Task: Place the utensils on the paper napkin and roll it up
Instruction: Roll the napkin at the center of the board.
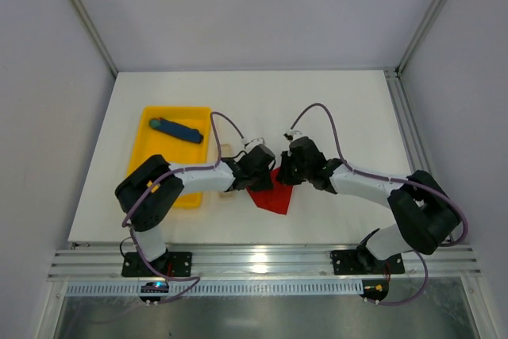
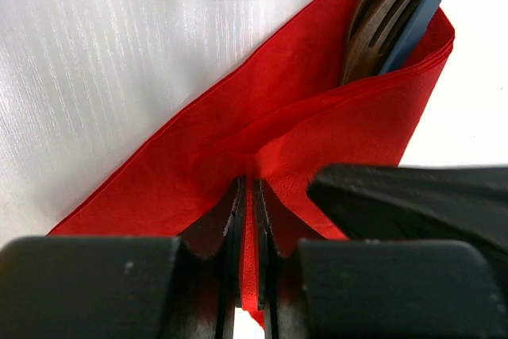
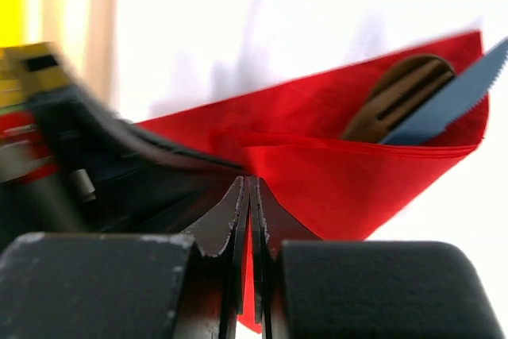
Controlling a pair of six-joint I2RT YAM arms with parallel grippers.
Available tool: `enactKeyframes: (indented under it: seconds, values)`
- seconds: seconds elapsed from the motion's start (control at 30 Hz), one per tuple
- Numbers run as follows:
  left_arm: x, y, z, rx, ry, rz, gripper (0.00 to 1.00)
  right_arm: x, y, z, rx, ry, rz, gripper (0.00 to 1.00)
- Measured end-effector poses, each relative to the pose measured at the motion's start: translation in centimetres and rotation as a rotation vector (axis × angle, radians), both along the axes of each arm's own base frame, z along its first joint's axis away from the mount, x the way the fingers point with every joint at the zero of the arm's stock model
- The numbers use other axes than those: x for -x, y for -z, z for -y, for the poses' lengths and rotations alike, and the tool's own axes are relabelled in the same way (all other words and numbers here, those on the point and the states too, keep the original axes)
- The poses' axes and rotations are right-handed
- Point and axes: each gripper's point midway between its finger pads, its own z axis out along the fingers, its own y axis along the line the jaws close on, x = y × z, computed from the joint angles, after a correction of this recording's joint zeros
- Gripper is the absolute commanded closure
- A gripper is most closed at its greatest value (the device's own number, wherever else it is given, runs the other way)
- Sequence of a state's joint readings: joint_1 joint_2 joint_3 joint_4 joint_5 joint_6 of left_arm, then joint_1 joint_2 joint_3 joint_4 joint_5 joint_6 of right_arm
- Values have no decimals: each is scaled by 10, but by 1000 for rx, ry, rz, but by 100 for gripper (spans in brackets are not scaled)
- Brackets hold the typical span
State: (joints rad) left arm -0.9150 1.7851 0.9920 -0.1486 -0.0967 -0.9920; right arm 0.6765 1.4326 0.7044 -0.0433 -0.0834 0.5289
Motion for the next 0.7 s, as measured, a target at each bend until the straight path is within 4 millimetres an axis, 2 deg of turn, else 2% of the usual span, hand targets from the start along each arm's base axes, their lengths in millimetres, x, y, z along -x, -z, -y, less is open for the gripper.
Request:
enactKeyframes:
  seconds: [0.23,0.5,0.7]
  values:
    - [-1,1,-2,-3,-23,-4,90,0,41,11,94,33,-75,94]
    - [-1,1,-3,-6,-43,-5,90,-5,38,14,118,30,-50,94]
    - [-1,1,-4,-6,-53,-13,90,-20,23,11,137,23,-10,94]
